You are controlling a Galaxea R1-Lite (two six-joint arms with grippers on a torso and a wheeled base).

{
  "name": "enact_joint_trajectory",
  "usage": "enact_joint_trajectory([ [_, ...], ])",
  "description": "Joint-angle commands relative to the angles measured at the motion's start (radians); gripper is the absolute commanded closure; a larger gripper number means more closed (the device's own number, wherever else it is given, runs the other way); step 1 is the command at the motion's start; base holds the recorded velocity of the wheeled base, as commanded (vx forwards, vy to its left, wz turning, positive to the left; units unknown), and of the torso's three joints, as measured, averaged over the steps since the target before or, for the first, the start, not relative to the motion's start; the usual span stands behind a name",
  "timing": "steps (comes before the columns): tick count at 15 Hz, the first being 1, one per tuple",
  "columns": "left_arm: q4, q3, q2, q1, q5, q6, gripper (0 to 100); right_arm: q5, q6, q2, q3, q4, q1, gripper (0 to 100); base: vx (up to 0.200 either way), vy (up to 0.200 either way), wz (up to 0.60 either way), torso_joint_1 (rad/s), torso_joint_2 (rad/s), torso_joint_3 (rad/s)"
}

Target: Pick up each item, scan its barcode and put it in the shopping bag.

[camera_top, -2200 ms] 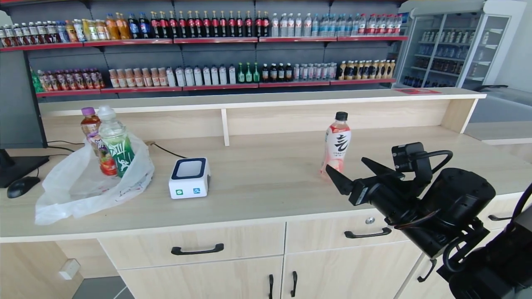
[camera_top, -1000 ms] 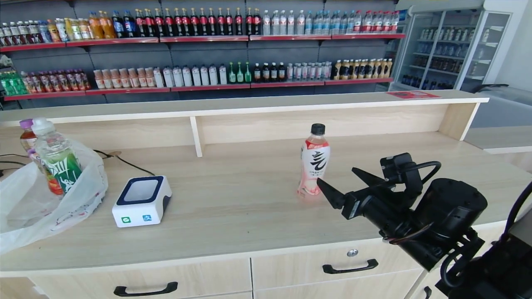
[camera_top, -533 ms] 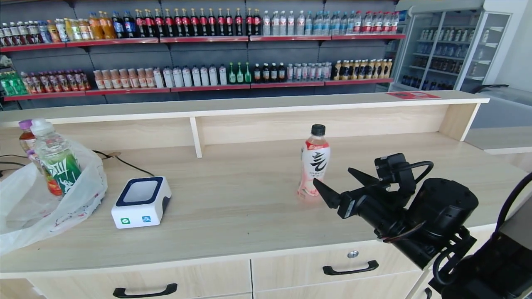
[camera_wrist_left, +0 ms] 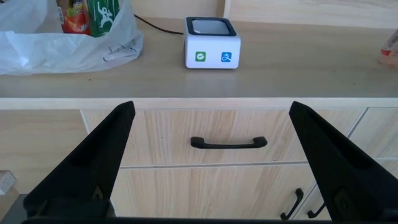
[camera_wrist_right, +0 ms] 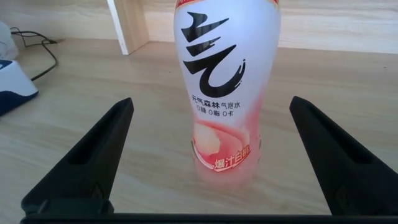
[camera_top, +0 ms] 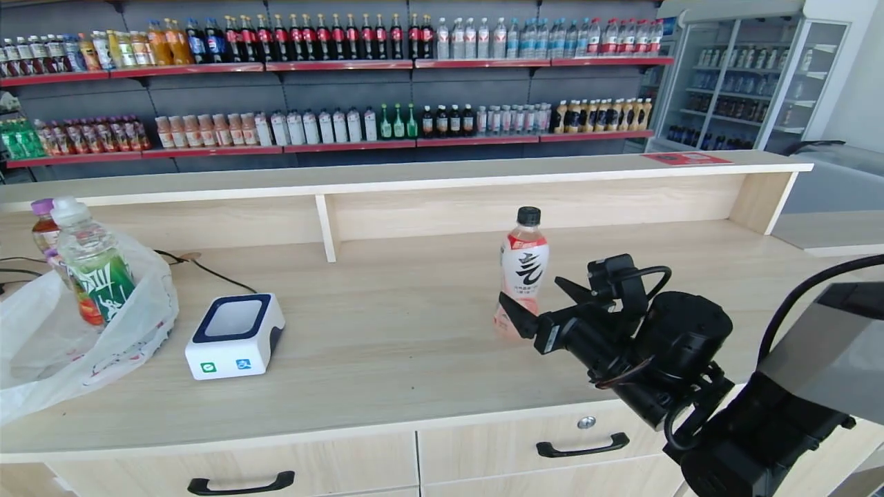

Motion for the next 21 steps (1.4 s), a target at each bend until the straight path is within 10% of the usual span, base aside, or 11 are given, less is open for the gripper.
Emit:
enact_joint_trajectory([
  [1,0.000,0.000,0.000,0.000,0.000,0.000,0,-0.001,0.002,0.059,-0.042,-0.001,-0.010,0,0.000,0.000,0.00,0.000,0.00,0.000],
  [21,-0.007,0.000,0.000,0.000,0.002,0.000,0,-0.137,0.006,0.214,-0.267,-0.001,-0.011,0,0.000,0.000,0.00,0.000,0.00,0.000],
])
